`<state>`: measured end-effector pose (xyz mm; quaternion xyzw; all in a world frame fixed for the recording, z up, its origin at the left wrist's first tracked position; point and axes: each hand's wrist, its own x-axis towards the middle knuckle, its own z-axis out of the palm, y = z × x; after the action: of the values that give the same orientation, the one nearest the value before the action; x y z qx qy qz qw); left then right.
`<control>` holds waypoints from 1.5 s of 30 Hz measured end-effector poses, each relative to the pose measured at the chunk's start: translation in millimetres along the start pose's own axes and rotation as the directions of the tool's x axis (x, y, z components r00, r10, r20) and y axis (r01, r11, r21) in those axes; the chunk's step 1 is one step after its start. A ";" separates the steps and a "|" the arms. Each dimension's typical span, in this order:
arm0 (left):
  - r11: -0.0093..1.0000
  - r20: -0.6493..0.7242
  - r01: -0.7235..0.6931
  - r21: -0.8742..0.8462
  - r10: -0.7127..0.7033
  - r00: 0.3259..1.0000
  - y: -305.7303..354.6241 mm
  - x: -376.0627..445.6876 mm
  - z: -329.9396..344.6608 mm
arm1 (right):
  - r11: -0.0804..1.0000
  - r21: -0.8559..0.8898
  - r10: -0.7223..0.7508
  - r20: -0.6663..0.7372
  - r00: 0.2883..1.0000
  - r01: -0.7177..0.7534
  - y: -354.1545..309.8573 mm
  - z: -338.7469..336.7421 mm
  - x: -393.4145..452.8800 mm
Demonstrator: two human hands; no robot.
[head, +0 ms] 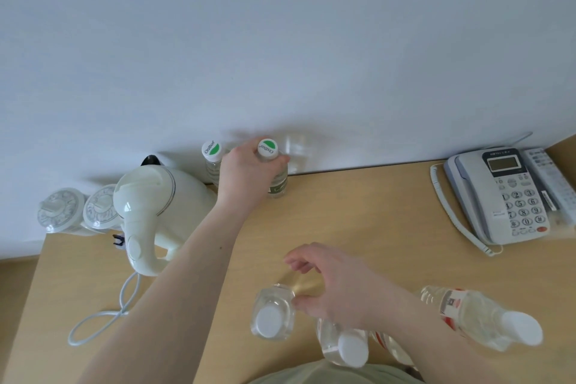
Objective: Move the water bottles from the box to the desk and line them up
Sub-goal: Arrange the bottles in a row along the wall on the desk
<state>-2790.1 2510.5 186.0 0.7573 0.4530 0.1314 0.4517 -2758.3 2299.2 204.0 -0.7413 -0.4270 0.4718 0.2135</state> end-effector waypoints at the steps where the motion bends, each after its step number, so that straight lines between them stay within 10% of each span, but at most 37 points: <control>1: 1.000 -0.004 0.007 -0.009 -0.007 1.000 0.1 1.3 -0.6 | 1.000 0.005 0.000 0.004 1.000 0.000 -0.2 0.5 0.3; 45: 0.979 0.127 0.183 0.093 -0.194 0.973 -90.3 -88.6 -16.0 | 0.970 -0.144 -0.178 0.125 0.976 0.195 -19.4 24.7 7.3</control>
<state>-2900.3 2464.6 141.0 0.7356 0.4961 0.0181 0.4609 -2787.1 2313.8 202.7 -0.6847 -0.5415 0.4556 0.1743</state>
